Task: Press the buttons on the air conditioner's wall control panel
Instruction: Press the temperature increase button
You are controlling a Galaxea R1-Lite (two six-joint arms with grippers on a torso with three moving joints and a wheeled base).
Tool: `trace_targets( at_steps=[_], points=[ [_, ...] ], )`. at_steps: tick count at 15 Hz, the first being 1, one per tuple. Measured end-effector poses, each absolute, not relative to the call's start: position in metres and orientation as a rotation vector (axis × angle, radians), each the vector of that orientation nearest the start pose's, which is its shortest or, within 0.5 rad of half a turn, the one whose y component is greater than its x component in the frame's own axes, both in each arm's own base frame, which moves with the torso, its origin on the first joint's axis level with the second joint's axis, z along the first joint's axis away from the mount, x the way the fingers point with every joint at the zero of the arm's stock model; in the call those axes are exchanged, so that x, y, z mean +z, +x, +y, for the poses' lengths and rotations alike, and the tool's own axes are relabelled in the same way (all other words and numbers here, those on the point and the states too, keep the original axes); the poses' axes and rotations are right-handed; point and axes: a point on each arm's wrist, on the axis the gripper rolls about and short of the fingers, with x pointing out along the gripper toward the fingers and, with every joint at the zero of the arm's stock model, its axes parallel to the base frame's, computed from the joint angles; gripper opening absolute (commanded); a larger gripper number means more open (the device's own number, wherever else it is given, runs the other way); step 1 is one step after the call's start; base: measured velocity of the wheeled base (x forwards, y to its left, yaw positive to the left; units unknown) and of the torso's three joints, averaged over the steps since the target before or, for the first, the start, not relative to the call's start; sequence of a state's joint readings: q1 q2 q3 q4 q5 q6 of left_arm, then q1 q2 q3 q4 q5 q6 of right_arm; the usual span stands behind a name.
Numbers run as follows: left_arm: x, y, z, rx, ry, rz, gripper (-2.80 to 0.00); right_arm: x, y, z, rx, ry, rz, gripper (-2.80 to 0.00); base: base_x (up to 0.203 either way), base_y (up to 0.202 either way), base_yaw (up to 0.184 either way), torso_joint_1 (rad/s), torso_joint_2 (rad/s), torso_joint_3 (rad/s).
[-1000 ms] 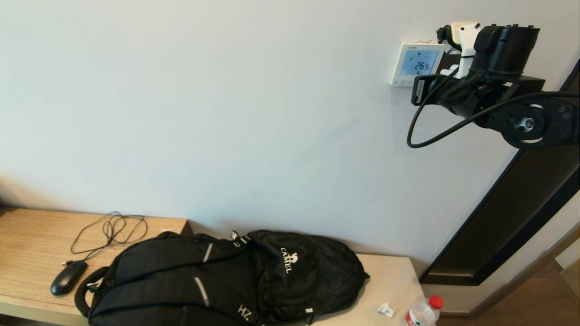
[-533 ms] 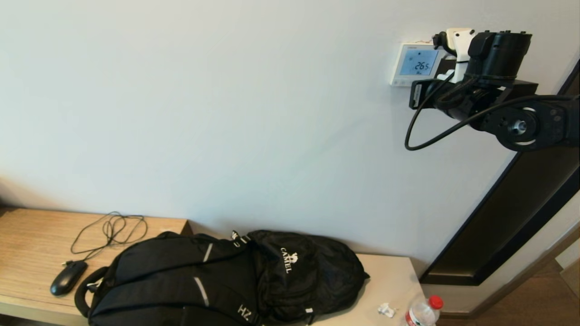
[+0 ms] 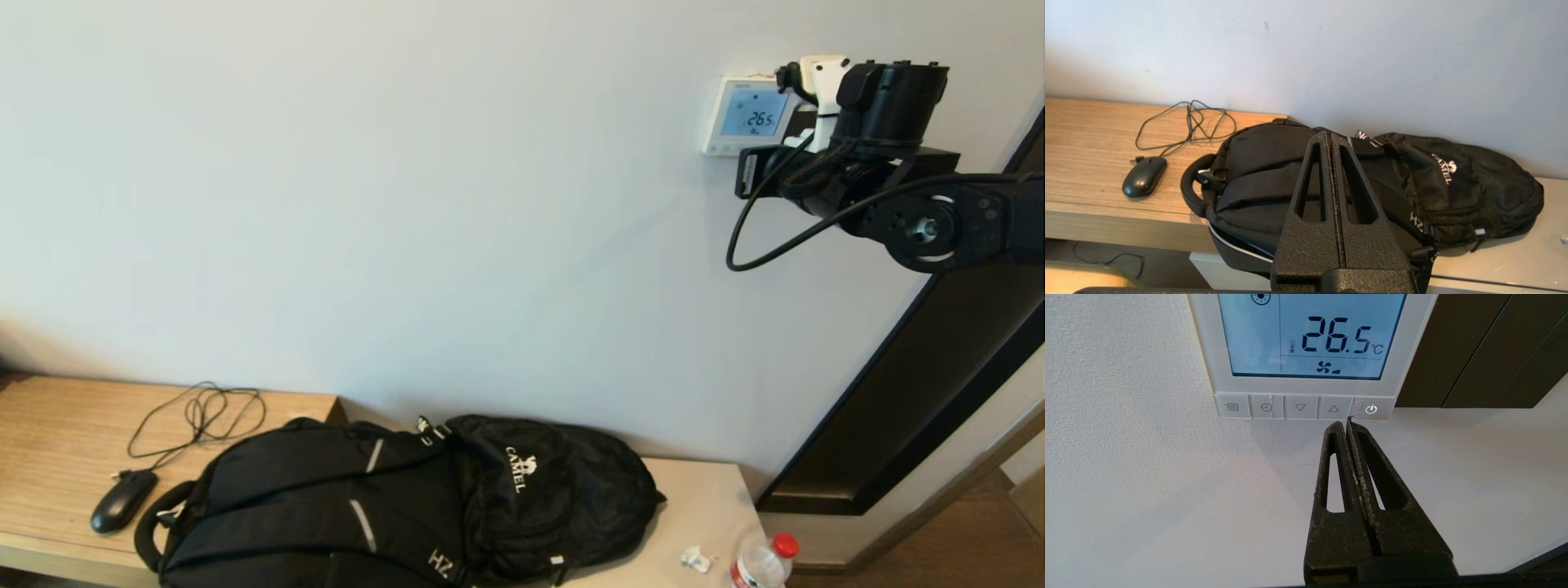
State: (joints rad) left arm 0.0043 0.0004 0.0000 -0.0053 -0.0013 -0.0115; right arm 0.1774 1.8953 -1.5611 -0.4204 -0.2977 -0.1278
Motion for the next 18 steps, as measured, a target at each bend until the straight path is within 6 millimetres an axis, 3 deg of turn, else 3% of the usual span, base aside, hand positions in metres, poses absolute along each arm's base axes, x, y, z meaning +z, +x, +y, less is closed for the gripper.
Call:
trace_targets(
  at_steps=[11,18],
  points=[
    [0.076,-0.023,0.0,0.003,-0.011,-0.005,-2.8,0.304,0.396,0.064,-0.128,-0.108,-0.077,-2.8,0.0,0.0,0.0,0.0,0.0,0.0],
    [0.076,-0.023,0.0,0.002,-0.012,-0.005,-2.8,0.305,0.391,0.065,-0.122,-0.106,-0.08,-2.8,0.0,0.0,0.0,0.0,0.0,0.0]
  ],
)
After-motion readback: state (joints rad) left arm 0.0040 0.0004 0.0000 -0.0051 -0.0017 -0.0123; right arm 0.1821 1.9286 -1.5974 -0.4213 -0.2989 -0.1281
